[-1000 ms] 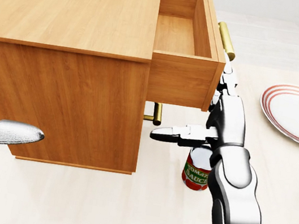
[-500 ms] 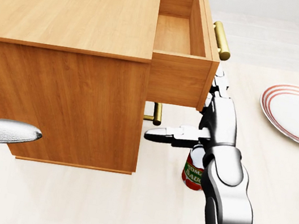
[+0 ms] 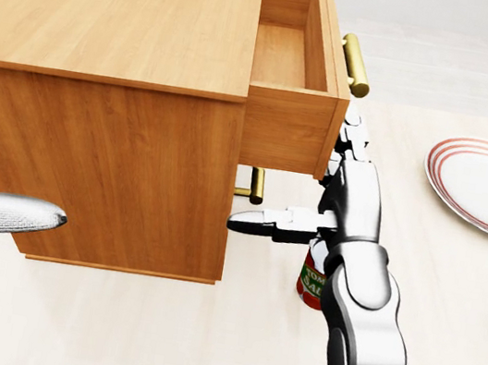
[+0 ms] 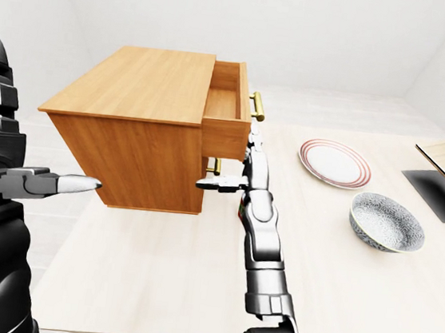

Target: Close the top drawer of the cabinet.

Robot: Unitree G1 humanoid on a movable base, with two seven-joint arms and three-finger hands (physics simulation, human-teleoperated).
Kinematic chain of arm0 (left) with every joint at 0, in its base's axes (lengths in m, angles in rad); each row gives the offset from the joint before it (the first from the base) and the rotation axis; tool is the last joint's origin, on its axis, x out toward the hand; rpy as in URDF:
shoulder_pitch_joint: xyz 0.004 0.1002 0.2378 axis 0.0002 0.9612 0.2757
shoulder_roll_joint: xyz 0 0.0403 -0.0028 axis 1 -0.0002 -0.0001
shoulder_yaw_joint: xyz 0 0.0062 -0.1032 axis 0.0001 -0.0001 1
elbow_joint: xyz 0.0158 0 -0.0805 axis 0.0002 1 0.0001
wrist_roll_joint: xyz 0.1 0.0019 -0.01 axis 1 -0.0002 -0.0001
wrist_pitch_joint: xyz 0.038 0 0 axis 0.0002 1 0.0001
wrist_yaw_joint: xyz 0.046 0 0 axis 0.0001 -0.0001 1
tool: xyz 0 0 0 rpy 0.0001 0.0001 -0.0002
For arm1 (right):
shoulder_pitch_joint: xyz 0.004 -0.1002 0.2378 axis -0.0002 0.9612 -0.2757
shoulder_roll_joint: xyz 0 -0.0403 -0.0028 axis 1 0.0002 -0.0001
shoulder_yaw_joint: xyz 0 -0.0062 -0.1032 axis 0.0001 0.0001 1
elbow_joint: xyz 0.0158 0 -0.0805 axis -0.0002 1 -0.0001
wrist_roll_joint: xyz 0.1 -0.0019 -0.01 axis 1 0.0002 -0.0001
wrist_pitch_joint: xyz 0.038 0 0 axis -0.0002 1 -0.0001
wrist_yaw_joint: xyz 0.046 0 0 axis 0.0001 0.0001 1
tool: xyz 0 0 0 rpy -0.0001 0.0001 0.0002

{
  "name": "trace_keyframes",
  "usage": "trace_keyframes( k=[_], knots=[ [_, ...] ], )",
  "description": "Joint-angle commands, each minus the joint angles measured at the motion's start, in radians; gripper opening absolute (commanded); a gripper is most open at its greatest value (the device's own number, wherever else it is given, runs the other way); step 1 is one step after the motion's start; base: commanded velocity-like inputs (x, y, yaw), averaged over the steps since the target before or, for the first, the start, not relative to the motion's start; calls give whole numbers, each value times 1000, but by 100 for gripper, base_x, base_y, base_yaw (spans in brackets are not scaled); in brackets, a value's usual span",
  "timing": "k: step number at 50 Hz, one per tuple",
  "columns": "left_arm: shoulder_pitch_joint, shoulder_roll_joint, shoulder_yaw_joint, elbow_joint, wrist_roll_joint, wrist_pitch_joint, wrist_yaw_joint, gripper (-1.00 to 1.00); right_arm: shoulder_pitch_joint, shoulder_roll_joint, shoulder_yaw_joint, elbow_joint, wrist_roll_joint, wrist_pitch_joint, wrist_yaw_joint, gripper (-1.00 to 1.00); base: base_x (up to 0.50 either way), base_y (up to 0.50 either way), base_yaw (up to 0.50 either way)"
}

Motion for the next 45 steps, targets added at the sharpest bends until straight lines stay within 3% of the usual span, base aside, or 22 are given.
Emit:
trace_keyframes(
  k=[1,45],
  knots=[
    [-3,1,-1,2,-1,0,1,100,-45,37,121,-16,-10,0,56,100,0,0,0],
    [1,3,-5,-3,-4,0,4,100,-119,108,150,150,-1,-3,64,100,0,0,0]
  ],
)
